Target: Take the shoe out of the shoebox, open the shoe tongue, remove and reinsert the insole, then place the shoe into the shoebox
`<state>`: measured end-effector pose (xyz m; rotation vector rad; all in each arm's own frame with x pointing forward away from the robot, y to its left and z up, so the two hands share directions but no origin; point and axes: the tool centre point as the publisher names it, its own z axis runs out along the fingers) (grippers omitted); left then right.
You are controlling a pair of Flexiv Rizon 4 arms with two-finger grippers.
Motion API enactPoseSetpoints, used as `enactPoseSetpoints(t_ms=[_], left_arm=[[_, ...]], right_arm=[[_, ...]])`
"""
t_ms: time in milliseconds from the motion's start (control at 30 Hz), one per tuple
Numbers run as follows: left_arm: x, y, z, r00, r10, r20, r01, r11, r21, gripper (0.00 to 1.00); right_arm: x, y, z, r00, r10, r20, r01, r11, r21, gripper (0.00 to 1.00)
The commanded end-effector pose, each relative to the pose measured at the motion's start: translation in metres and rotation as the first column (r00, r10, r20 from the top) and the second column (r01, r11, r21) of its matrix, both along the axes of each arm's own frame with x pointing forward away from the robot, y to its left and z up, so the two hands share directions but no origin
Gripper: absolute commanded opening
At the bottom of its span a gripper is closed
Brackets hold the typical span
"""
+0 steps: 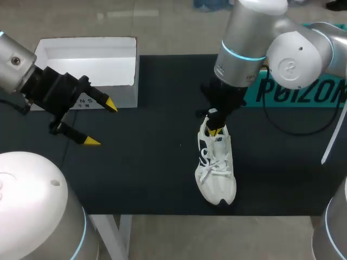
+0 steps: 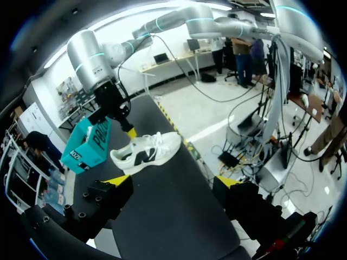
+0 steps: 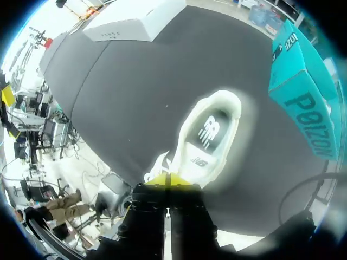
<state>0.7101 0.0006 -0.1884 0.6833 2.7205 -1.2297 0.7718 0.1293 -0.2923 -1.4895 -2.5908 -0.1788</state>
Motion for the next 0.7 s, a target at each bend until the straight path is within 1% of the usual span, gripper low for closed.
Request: enactPoseSetpoints(t_ms=[33,100,133,200,267,300,333,367,400,433,533,567,600,667,700], left_arm=[[0.000,0.000,0.001,1.000,-0.001,-0.001,0.001,1.000,0.004,1.00],[0.000,0.000,0.001,1.000,-0.001,-0.001,0.001,1.000,0.004,1.00],[0.000,0.000,0.001,1.000,-0.001,-0.001,0.001,1.000,0.004,1.00],[0.000,0.000,0.001,1.000,-0.001,-0.001,0.001,1.000,0.004,1.00],[0.000,0.000,0.001,1.000,-0.001,-0.001,0.001,1.000,0.004,1.00],[0.000,0.000,0.001,1.000,-0.001,-0.001,0.001,1.000,0.004,1.00],[0.000,0.000,0.001,1.000,-0.001,-0.001,0.001,1.000,0.004,1.00],[0.000,0.000,0.001,1.000,-0.001,-0.001,0.001,1.000,0.004,1.00],[0.000,0.000,0.001,1.000,-0.001,-0.001,0.001,1.000,0.004,1.00],[0.000,0.000,0.001,1.000,-0.001,-0.001,0.001,1.000,0.004,1.00],[0.000,0.000,0.001,1.000,-0.001,-0.001,0.001,1.000,0.004,1.00],[0.000,0.000,0.001,1.000,-0.001,-0.001,0.001,1.000,0.004,1.00],[0.000,0.000,0.001,1.000,-0.001,-0.001,0.001,1.000,0.004,1.00],[0.000,0.000,0.001,1.000,-0.001,-0.001,0.001,1.000,0.004,1.00],[0.000,0.000,0.001,1.000,-0.001,-0.001,0.001,1.000,0.004,1.00]], right_arm=[[0.011,0.000,0.008,0.942,0.328,0.064,-0.323,0.943,-0.077,0.00],[0.010,0.001,0.010,0.932,0.330,0.149,-0.310,0.940,-0.142,0.00],[0.010,0.002,0.010,0.928,0.323,0.186,-0.300,0.943,-0.143,0.00],[0.008,0.007,0.006,0.928,0.309,0.208,-0.287,0.949,-0.133,0.00],[0.005,0.011,0.003,0.938,0.291,0.187,-0.284,0.957,-0.067,0.00],[0.004,0.012,0.003,0.943,0.268,0.195,-0.266,0.963,-0.037,0.00],[0.003,0.012,0.003,0.952,0.244,0.184,-0.252,0.968,0.018,0.00],[0.002,0.012,0.003,0.957,0.221,0.187,-0.232,0.972,0.039,0.00],[0.001,0.013,0.003,0.962,0.197,0.188,-0.208,0.977,0.040,0.25],[0.000,0.013,0.005,0.966,0.188,0.178,-0.201,0.978,0.060,1.00],[-0.004,0.016,0.010,0.976,0.167,0.142,-0.183,0.978,0.103,1.00],[-0.006,0.018,0.012,0.978,0.151,0.145,-0.169,0.978,0.121,1.00],[-0.007,0.021,0.015,0.985,0.125,0.123,-0.142,0.979,0.143,1.00],[-0.009,0.026,0.020,0.997,0.054,0.054,-0.063,0.981,0.185,1.00],[-0.010,0.030,0.024,1.000,-0.021,-0.017,0.024,0.970,0.243,1.00]])
